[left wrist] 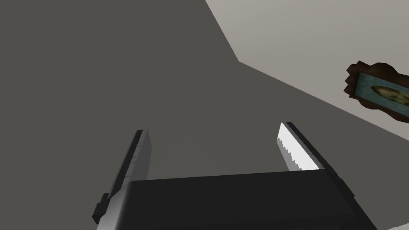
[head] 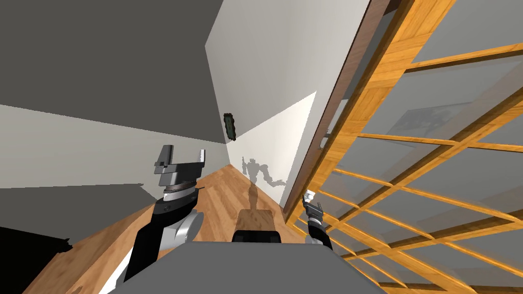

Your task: Pull the door open

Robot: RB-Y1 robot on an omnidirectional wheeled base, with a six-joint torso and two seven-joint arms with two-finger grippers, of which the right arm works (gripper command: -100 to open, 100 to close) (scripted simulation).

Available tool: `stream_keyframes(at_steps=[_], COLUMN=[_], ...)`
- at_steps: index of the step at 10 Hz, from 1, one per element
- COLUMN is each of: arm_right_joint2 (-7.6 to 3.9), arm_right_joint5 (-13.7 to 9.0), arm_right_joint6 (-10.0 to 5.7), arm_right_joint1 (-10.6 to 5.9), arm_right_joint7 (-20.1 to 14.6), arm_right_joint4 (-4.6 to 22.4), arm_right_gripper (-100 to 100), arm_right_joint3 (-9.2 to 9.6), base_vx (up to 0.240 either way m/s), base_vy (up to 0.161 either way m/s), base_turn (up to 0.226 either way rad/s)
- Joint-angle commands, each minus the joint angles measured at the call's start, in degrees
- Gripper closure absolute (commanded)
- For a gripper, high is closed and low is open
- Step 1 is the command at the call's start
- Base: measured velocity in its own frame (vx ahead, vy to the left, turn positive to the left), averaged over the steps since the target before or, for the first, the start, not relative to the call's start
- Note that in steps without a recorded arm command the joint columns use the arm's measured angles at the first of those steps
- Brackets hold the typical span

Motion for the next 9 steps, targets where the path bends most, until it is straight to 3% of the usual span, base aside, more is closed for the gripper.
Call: stream_keyframes(at_steps=[1,2,3,8,9], arm_right_joint2=[-1.41,-0.84,-0.84,-0.84,-1.56], arm_right_joint5=[-0.23,-0.06,-0.06,-0.06,0.51], arm_right_joint6=[-0.24,-0.44,-0.44,-0.44,-0.38], arm_right_joint1=[0.66,-0.11,-0.11,-0.11,0.31], arm_right_joint7=[-1.73,-1.29,-1.29,-1.29,-2.32], arm_right_joint4=[0.22,1.08,1.08,1.08,0.69], arm_right_gripper=[-100,-100,100,100,100], arm_right_joint3=[-0.17,0.00,0.00,0.00,1.15], base_vx=[0.195,0.082,-0.015,-0.015,-0.137], base_vy=[-0.036,-0.023,0.003,0.002,-0.012], base_turn=[0.063,0.014,-0.009,-0.001,0.085])
